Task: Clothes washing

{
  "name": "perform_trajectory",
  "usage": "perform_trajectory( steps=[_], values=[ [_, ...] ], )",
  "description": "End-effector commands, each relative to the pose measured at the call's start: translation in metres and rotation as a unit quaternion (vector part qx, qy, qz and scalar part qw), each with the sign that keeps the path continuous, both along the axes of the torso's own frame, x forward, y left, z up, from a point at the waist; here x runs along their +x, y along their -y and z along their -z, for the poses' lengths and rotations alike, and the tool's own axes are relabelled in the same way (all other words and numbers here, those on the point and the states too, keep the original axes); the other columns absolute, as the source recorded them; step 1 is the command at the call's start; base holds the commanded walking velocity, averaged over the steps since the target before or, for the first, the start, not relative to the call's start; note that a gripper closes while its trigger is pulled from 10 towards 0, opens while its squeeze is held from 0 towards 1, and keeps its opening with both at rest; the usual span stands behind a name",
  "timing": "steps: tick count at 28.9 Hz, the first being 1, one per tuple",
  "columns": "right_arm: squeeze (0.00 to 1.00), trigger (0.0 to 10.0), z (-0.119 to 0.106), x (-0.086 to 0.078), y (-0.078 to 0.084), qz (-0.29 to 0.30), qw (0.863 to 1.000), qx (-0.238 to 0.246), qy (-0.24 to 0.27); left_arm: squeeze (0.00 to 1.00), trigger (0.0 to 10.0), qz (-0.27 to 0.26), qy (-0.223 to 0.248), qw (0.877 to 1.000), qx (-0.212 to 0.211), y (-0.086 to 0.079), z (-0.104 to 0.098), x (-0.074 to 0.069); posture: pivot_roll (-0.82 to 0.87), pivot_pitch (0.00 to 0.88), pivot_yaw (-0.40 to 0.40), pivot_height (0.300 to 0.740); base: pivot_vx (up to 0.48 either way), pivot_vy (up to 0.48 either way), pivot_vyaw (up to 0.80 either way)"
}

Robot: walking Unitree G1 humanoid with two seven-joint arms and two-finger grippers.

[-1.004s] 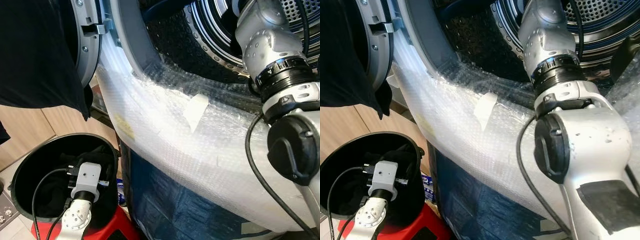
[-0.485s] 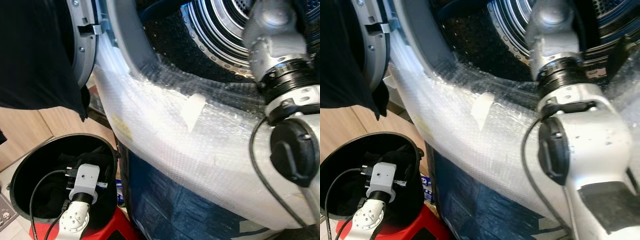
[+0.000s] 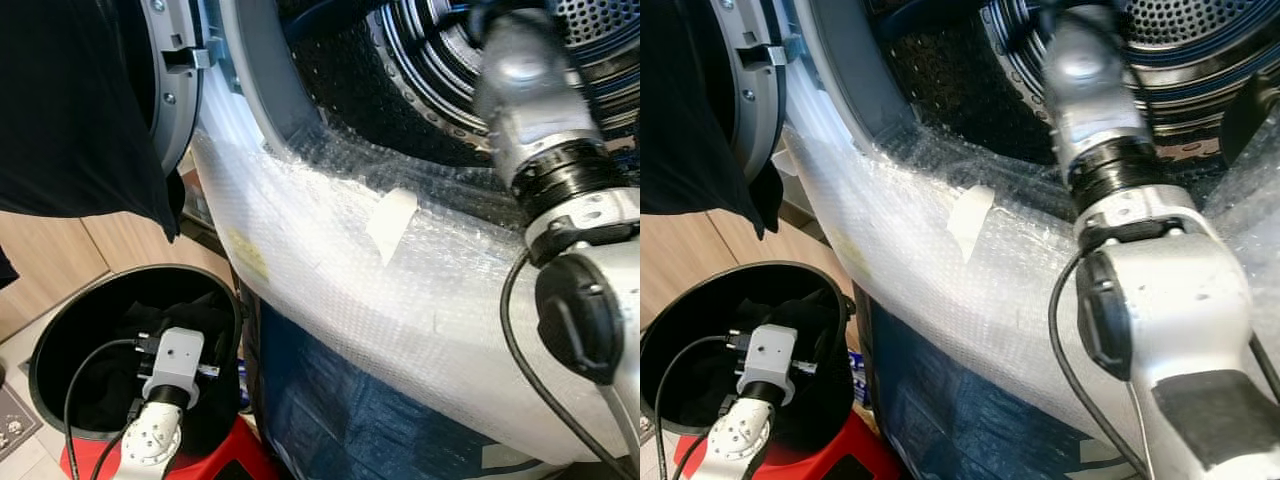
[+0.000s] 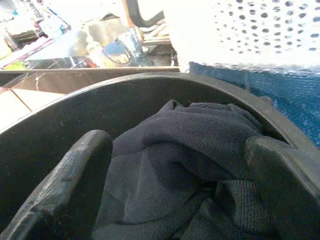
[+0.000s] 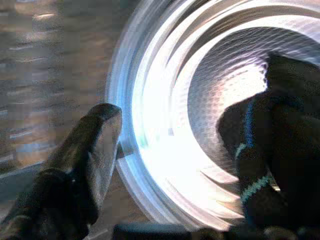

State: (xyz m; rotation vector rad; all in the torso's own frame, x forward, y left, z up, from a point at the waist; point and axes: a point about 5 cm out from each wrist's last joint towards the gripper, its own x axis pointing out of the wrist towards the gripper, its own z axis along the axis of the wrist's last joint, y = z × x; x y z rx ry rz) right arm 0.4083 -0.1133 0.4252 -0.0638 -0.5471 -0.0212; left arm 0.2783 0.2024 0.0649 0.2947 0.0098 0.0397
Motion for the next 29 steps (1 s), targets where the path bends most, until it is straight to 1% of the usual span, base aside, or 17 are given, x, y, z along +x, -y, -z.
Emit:
perform_trajectory(
  steps=[1, 3, 6, 7, 9, 10, 11, 13, 16, 18, 20, 21, 22, 24, 25, 27, 29],
  values=[
    [0.00, 10.0, 0.006, 0.001, -0.017, -0.072, 0.997, 0.000, -0.018, 0.00, 10.0, 0.015, -0.047, 0.999, -0.003, 0.007, 0.018, -0.008, 0.03, 0.068, -0.039, 0.740, 0.000, 0.000, 0.00],
    [0.00, 10.0, -0.015, -0.011, 0.003, 0.026, 0.996, 0.022, 0.081, 0.00, 10.0, 0.013, -0.047, 0.999, -0.005, 0.008, 0.019, -0.010, 0.04, 0.074, -0.047, 0.740, 0.000, 0.000, 0.00],
    [0.00, 10.0, -0.027, -0.022, 0.018, 0.081, 0.983, 0.059, 0.155, 0.00, 10.0, 0.008, -0.045, 0.999, -0.007, 0.008, 0.019, -0.011, 0.04, 0.072, -0.048, 0.740, 0.000, 0.000, 0.00],
    [0.00, 10.0, -0.027, -0.022, 0.018, 0.081, 0.983, 0.059, 0.155, 0.00, 10.0, 0.008, -0.045, 0.999, -0.007, 0.008, 0.019, -0.011, 0.04, 0.072, -0.048, 0.740, 0.000, 0.000, 0.00],
    [0.00, 10.0, 0.000, -0.005, -0.001, 0.018, 0.999, 0.005, 0.046, 0.00, 10.0, 0.007, -0.045, 0.999, -0.007, 0.007, 0.019, -0.011, 0.04, 0.076, -0.048, 0.740, 0.000, 0.000, 0.00],
    [0.00, 10.0, 0.000, -0.005, -0.001, 0.018, 0.999, 0.005, 0.046, 0.00, 10.0, 0.007, -0.045, 0.999, -0.007, 0.007, 0.019, -0.011, 0.04, 0.076, -0.048, 0.740, 0.000, 0.000, 0.00],
    [0.00, 10.0, 0.020, 0.004, -0.005, 0.010, 1.000, 0.001, -0.011, 0.00, 10.0, 0.009, -0.047, 0.999, -0.007, 0.007, 0.019, -0.011, 0.04, 0.076, -0.049, 0.740, 0.000, 0.000, 0.00],
    [0.00, 10.0, 0.004, -0.005, 0.002, 0.073, 0.995, -0.037, 0.061, 0.00, 10.0, 0.011, -0.047, 0.999, -0.005, 0.007, 0.019, -0.011, 0.04, 0.082, -0.049, 0.740, 0.000, 0.000, 0.00],
    [0.00, 10.0, -0.026, -0.023, 0.015, 0.083, 0.983, 0.033, 0.160, 0.00, 10.0, 0.006, -0.045, 0.999, -0.005, 0.006, 0.018, -0.011, 0.04, 0.086, -0.048, 0.740, 0.000, 0.000, 0.00],
    [0.00, 10.0, -0.025, -0.022, 0.012, 0.070, 0.985, 0.034, 0.154, 0.00, 10.0, 0.004, -0.043, 0.999, -0.005, 0.005, 0.017, -0.010, 0.04, 0.090, -0.047, 0.740, 0.000, 0.000, 0.00],
    [0.00, 10.0, -0.011, -0.013, 0.001, 0.047, 0.993, -0.015, 0.106, 0.00, 10.0, 0.004, -0.043, 0.999, -0.005, 0.005, 0.017, -0.010, 0.03, 0.088, -0.044, 0.740, 0.000, 0.000, 0.00],
    [0.00, 10.0, 0.009, -0.003, -0.013, 0.015, 0.996, -0.071, 0.041, 0.00, 10.0, 0.005, -0.044, 0.999, -0.005, 0.005, 0.017, -0.010, 0.03, 0.089, -0.042, 0.740, 0.000, 0.000, 0.00],
    [0.00, 10.0, 0.040, 0.007, -0.027, -0.052, 0.995, -0.073, -0.054, 0.00, 10.0, 0.008, -0.047, 0.999, -0.006, 0.006, 0.017, -0.009, 0.03, 0.089, -0.042, 0.740, 0.000, 0.000, 0.00],
    [0.00, 10.0, 0.033, 0.005, -0.019, -0.026, 0.999, -0.023, -0.025, 0.00, 10.0, 0.011, -0.047, 0.999, -0.006, 0.008, 0.018, -0.008, 0.03, 0.089, -0.042, 0.740, 0.000, 0.000, 0.00],
    [0.00, 10.0, -0.007, -0.013, -0.007, 0.032, 0.993, -0.020, 0.108, 0.00, 10.0, 0.012, -0.045, 0.999, -0.006, 0.009, 0.016, -0.007, 0.03, 0.098, -0.040, 0.740, 0.000, 0.000, 0.00],
    [0.00, 10.0, -0.035, -0.030, 0.003, 0.053, 0.979, 0.012, 0.199, 0.00, 10.0, 0.009, -0.042, 0.999, -0.008, 0.009, 0.015, -0.006, 0.02, 0.098, -0.040, 0.740, 0.000, 0.000, 0.00],
    [0.00, 10.0, -0.043, -0.035, 0.007, 0.046, 0.974, 0.041, 0.219, 0.00, 10.0, 0.008, -0.041, 0.999, -0.009, 0.009, 0.015, -0.006, 0.02, 0.098, -0.040, 0.740, 0.000, 0.000, 0.00]
  ],
)
